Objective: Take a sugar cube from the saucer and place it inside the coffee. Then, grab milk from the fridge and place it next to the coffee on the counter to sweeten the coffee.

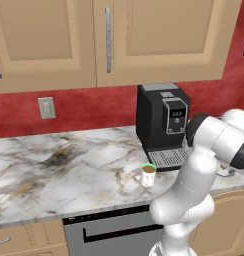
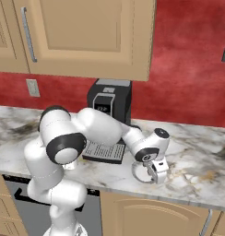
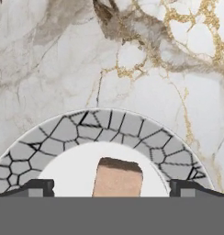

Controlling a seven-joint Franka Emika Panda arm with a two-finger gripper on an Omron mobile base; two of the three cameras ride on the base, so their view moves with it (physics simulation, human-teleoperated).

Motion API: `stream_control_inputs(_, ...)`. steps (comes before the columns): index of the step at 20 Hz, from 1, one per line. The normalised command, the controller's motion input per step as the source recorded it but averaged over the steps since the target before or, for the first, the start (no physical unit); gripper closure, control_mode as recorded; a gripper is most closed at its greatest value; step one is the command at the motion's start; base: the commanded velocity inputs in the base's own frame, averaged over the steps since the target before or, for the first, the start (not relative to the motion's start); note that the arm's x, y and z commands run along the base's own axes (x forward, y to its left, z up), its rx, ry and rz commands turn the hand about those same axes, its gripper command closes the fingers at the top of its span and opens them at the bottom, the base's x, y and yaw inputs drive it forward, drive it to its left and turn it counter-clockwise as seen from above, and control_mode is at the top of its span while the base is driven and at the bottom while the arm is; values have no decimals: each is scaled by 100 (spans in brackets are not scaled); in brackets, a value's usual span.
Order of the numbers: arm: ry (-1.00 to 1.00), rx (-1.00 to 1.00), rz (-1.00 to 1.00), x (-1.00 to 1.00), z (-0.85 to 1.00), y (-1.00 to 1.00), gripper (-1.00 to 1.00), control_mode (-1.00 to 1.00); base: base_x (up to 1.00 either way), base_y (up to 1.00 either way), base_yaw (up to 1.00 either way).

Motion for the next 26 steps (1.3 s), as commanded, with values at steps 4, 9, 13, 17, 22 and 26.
stream_control_inputs(4,0,0,0,0,-8,-3,100,-100,0,0,0)
stream_control_inputs(9,0,0,0,0,0,-1,100,-100,0,0,0)
stream_control_inputs(13,0,0,0,-6,0,0,100,-100,0,0,0)
stream_control_inputs(17,0,0,0,-2,18,25,100,-100,0,0,0)
stream_control_inputs(22,0,0,4,-4,73,69,100,-100,0,0,0)
stream_control_inputs(26,0,0,13,-5,92,95,100,-100,0,0,0)
